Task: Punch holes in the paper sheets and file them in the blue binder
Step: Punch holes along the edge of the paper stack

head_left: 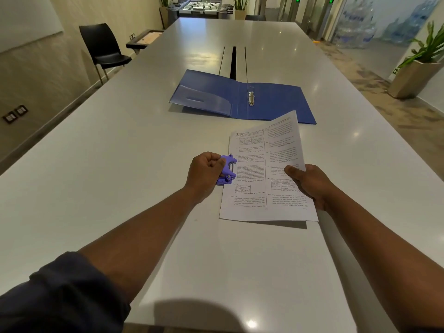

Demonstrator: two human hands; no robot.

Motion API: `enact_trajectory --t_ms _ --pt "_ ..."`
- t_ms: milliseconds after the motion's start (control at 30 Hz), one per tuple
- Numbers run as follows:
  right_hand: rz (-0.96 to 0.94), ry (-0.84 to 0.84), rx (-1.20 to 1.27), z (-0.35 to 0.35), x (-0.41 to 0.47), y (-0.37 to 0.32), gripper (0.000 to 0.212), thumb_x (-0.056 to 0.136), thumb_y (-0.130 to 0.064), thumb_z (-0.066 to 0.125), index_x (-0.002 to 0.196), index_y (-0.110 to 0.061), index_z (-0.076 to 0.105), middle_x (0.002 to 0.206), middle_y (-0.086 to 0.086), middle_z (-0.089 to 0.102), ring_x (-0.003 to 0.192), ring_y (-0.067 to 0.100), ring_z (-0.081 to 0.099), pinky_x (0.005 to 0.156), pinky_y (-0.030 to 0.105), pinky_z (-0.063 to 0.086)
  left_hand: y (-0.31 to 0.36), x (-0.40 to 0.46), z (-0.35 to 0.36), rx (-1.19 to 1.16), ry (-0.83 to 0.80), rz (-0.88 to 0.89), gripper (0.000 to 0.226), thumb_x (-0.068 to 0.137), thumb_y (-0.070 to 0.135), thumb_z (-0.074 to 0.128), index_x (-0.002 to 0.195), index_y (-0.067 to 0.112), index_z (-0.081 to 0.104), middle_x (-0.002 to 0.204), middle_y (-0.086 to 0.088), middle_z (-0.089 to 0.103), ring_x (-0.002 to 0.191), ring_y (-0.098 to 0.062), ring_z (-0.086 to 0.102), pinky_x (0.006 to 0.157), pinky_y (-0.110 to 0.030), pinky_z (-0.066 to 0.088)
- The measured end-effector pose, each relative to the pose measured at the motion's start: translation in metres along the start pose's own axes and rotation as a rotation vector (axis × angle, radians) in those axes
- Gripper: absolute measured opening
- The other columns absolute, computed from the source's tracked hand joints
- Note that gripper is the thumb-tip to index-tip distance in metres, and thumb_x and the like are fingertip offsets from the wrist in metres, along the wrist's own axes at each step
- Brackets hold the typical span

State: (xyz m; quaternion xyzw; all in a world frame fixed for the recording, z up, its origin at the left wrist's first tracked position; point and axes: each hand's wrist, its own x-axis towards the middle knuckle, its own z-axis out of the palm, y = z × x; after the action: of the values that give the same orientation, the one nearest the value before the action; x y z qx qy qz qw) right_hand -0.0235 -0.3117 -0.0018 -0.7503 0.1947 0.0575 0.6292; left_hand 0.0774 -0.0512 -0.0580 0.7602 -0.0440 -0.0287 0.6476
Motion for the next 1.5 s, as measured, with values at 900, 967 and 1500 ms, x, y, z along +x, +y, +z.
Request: enact_trajectory --t_ms 900,967,1500 --pt "-0.016 -0.015 -0.045 0.000 -0.003 0.002 0.010 0.104 -0.026 0.056 0.104 -0.024 0.066 0.100 0.004 0.078 0.075 0.025 0.079 0.055 0.029 0.059 0.006 -0.003 0.000 0.017 -0.006 -0.033 0.022 0.095 0.022 0.071 0.105 0.003 0.064 0.096 -0.018 0.074 0.078 -0.026 0.074 0.073 -0.041 0.064" --pt "-0.020 -0.015 -0.048 0.000 -0.004 0.002 0.011 0.104 -0.025 0.056 0.103 -0.023 0.067 0.099 0.004 0.078 0.074 0.024 0.079 0.055 0.028 0.059 0.007 -0.001 -0.001 0.021 -0.010 -0.052 0.021 0.092 0.021 0.074 0.102 0.004 0.066 0.093 -0.019 0.074 0.078 -0.028 0.074 0.074 -0.043 0.064" --pt "-0.035 -0.012 -0.067 0.000 -0.005 0.003 0.012 0.105 -0.026 0.056 0.104 -0.022 0.067 0.090 -0.002 0.080 0.073 0.022 0.079 0.053 0.027 0.059 0.044 0.051 -0.015 0.714 -0.317 -0.480 0.051 0.087 0.047 0.076 0.061 0.010 0.051 0.053 -0.006 0.047 0.044 -0.017 0.038 0.047 -0.024 0.031"
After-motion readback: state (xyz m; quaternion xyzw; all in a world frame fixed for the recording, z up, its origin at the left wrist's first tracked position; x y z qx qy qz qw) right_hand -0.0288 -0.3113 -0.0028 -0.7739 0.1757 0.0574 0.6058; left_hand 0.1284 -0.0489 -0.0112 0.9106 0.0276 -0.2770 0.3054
